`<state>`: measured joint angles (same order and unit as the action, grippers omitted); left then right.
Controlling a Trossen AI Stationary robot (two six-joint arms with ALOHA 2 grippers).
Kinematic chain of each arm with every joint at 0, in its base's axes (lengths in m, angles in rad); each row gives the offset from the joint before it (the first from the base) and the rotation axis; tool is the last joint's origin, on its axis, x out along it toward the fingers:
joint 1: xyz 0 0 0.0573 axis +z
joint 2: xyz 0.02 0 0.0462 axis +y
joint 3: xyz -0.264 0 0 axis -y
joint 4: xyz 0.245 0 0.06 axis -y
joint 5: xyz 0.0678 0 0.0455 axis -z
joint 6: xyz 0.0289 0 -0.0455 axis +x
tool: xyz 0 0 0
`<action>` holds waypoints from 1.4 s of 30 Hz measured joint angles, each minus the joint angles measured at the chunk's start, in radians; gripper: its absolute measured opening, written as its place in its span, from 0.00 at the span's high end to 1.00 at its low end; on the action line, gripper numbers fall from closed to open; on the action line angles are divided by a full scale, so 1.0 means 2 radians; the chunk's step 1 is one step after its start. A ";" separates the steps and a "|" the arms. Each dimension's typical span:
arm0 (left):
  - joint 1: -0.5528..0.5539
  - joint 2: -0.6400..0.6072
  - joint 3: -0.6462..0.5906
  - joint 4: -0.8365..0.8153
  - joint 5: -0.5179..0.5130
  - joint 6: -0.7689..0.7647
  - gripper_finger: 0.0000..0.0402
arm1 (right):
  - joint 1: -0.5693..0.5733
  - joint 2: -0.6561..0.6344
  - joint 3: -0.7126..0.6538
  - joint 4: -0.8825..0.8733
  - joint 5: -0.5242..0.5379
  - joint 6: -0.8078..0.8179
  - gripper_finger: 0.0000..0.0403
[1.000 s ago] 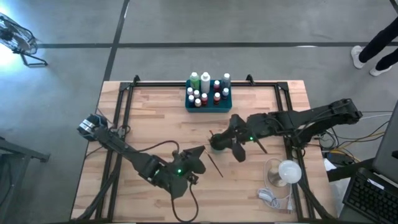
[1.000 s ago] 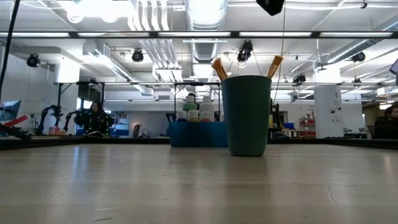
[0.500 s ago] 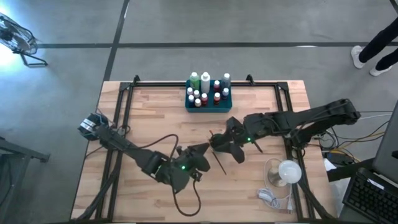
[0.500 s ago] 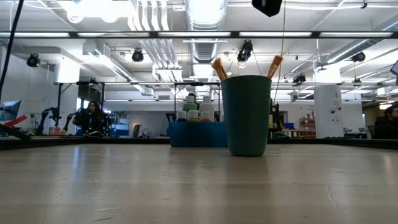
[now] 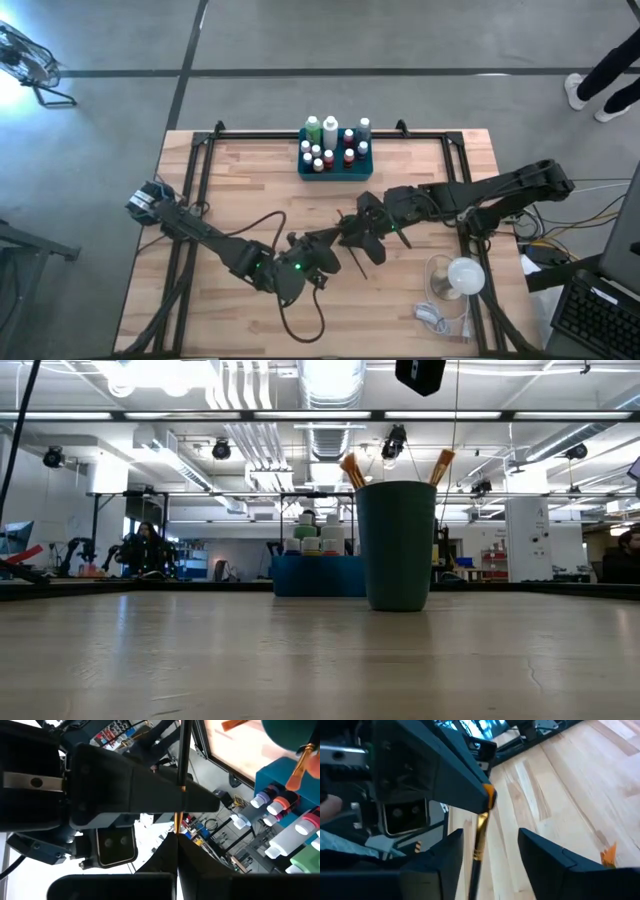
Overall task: Pick & Place Paint Supplies
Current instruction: Put the yellow paint brush into the green cup
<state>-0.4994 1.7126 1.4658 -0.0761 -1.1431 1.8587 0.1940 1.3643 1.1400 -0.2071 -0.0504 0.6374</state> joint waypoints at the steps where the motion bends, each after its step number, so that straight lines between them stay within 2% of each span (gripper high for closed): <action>1: 0.000 0.000 0.000 0.000 0.000 0.000 1.00 | 0.000 0.001 0.000 0.001 0.000 -0.001 0.58; 4: 0.001 0.000 0.000 0.001 0.000 0.000 1.00 | 0.000 0.003 0.000 0.001 0.000 -0.002 0.69; 8: 0.001 0.000 0.000 -0.001 0.000 -0.001 1.00 | 0.000 0.003 0.000 0.003 -0.001 -0.012 0.92; 9: 0.001 0.000 0.000 -0.004 -0.001 -0.003 1.00 | 0.000 0.003 0.000 0.003 -0.001 -0.017 0.94; 15: 0.001 0.000 0.000 -0.013 -0.001 -0.039 0.95 | 0.000 0.003 0.000 0.003 0.000 -0.018 0.96; 19: 0.001 0.000 0.000 -0.015 -0.021 -0.087 0.83 | 0.000 -0.011 0.000 0.001 0.023 -0.026 0.97; 22: 0.001 -0.002 0.000 -0.032 -0.045 -0.167 0.71 | 0.000 -0.030 0.000 -0.002 0.055 -0.038 0.97; 25: 0.001 -0.021 0.000 -0.130 -0.041 -0.323 0.60 | 0.006 -0.048 0.000 -0.021 0.118 -0.057 0.97; 27: 0.003 -0.042 0.000 -0.231 -0.011 -0.474 0.55 | 0.018 -0.053 -0.002 -0.024 0.192 -0.078 0.97; 29: 0.010 -0.065 -0.001 -0.318 0.065 -0.643 0.54 | 0.032 -0.055 -0.009 -0.012 0.270 -0.105 0.97; 32: 0.033 -0.105 -0.026 -0.330 0.206 -0.809 0.54 | 0.053 -0.049 -0.036 0.078 0.366 -0.162 0.97; 35: 0.055 -0.145 -0.083 -0.248 0.292 -0.853 0.55 | 0.070 -0.024 -0.073 0.211 0.437 -0.238 0.97; 39: 0.066 -0.196 -0.193 -0.102 0.309 -0.839 0.55 | 0.101 0.027 -0.103 0.361 0.530 -0.315 0.97; 42: 0.070 -0.238 -0.276 0.021 0.336 -0.836 0.55 | 0.125 0.059 -0.109 0.385 0.611 -0.334 0.97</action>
<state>-0.3587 1.2360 0.9140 -0.0332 -0.4712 0.1869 0.4436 1.4825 0.9211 0.5636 1.1722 -0.0302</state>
